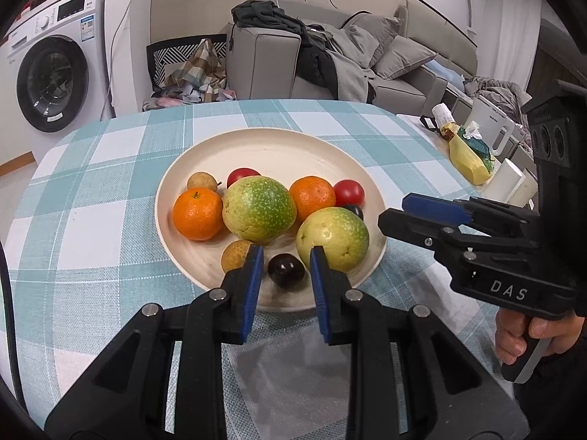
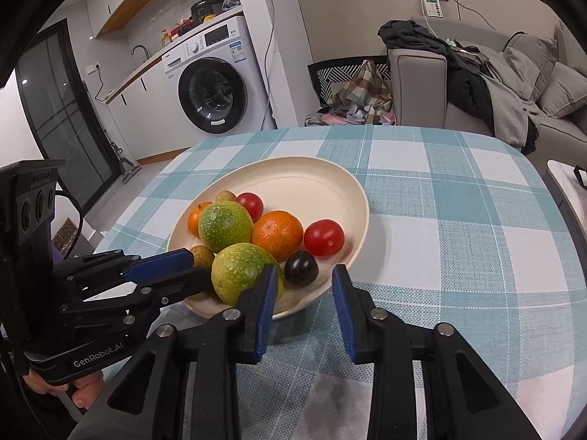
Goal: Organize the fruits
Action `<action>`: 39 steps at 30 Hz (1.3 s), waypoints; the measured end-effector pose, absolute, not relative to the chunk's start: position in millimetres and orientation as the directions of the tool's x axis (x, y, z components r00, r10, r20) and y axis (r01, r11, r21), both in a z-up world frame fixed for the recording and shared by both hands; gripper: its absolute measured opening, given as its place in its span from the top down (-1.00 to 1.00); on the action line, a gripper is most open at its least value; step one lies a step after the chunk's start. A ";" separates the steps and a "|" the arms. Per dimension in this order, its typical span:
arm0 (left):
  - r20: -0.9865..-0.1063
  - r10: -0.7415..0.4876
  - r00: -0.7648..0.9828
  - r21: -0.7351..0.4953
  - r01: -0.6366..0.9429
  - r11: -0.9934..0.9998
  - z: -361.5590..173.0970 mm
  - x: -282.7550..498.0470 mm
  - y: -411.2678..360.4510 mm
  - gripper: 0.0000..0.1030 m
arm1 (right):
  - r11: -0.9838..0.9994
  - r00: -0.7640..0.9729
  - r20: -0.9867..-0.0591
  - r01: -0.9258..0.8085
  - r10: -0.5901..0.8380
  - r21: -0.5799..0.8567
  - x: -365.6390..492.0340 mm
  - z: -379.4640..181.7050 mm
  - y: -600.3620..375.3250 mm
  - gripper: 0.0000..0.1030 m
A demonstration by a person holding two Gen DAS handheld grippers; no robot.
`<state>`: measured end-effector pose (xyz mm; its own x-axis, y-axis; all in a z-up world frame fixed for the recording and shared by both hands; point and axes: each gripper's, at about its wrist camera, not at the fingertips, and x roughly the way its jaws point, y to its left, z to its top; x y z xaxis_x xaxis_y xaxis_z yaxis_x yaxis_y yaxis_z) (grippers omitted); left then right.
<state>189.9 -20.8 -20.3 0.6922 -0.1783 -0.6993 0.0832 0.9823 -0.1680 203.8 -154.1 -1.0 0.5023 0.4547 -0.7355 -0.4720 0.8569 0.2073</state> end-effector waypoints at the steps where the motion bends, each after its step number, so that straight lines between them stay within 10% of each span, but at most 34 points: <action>1: -0.696 -0.177 0.695 -0.168 0.082 0.982 -18.7 188.2 -20.2 0.50 | 0.858 0.507 -0.734 -0.470 0.453 0.204 203.1 -0.5 -155.4 0.14; 7: -0.667 -0.148 0.730 -0.163 0.051 0.985 -4.6 170.3 -11.9 -0.46 | 0.862 0.519 -0.724 -0.460 0.454 0.211 195.9 4.3 -166.9 -0.40; 9: -0.655 -0.141 0.743 -0.164 0.042 0.986 0.4 163.0 -8.1 -0.61 | 0.853 0.518 -0.710 -0.467 0.478 0.233 191.8 6.2 -170.8 -0.76; 15: -0.620 -0.107 0.778 -0.152 0.014 0.988 12.8 140.3 -0.6 -0.99 | 0.831 0.538 -0.662 -0.497 0.521 0.250 174.6 14.0 -174.1 -1.00; 39: -0.448 -0.026 0.894 -0.147 -0.045 0.988 20.5 75.7 16.4 -0.99 | 0.815 0.689 -0.465 -0.561 0.556 0.143 122.1 32.7 -175.7 -1.00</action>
<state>75.7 16.4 20.5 0.8936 -0.0262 -0.4481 -0.0446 0.9882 -0.1466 122.1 -175.7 32.7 0.6888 0.5559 -0.4654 -0.5612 0.8152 0.1432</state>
